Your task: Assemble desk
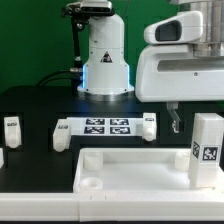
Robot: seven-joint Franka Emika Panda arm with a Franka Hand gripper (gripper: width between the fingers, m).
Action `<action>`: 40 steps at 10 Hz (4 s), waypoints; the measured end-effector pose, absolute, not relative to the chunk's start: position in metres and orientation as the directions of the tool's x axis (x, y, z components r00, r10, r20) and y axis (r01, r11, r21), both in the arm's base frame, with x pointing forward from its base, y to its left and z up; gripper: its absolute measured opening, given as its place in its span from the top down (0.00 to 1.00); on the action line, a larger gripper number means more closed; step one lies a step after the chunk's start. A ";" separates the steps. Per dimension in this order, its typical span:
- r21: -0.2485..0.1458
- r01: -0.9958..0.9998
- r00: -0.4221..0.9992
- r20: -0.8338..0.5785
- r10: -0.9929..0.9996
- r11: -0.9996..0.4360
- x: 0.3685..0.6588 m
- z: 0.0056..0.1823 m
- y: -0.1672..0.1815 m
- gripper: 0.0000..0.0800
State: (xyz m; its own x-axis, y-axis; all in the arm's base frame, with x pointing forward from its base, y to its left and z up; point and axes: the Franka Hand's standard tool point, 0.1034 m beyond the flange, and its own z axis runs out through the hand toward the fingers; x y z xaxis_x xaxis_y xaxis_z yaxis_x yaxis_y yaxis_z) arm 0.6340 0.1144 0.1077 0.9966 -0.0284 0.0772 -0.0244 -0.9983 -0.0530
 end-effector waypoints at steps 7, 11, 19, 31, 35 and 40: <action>-0.082 -0.540 0.838 0.039 -0.544 -0.837 0.633 0.108 0.116 0.64; -0.117 -0.906 0.416 -0.060 -0.907 -0.408 0.634 0.105 0.117 0.64; -0.126 -0.988 0.110 -0.158 -0.981 -0.091 0.636 0.104 0.120 0.38; -0.126 -0.630 0.770 0.027 -0.638 -0.766 0.639 0.106 0.117 0.57; -0.093 -0.911 0.408 -0.054 -0.911 -0.402 0.639 0.105 0.115 0.63; -0.060 -0.947 -0.302 -0.179 -0.936 0.316 0.644 0.102 0.123 0.64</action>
Offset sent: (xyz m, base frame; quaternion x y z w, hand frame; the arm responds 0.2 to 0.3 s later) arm 0.0000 0.0000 0.0000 0.0000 0.0000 0.1296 0.9916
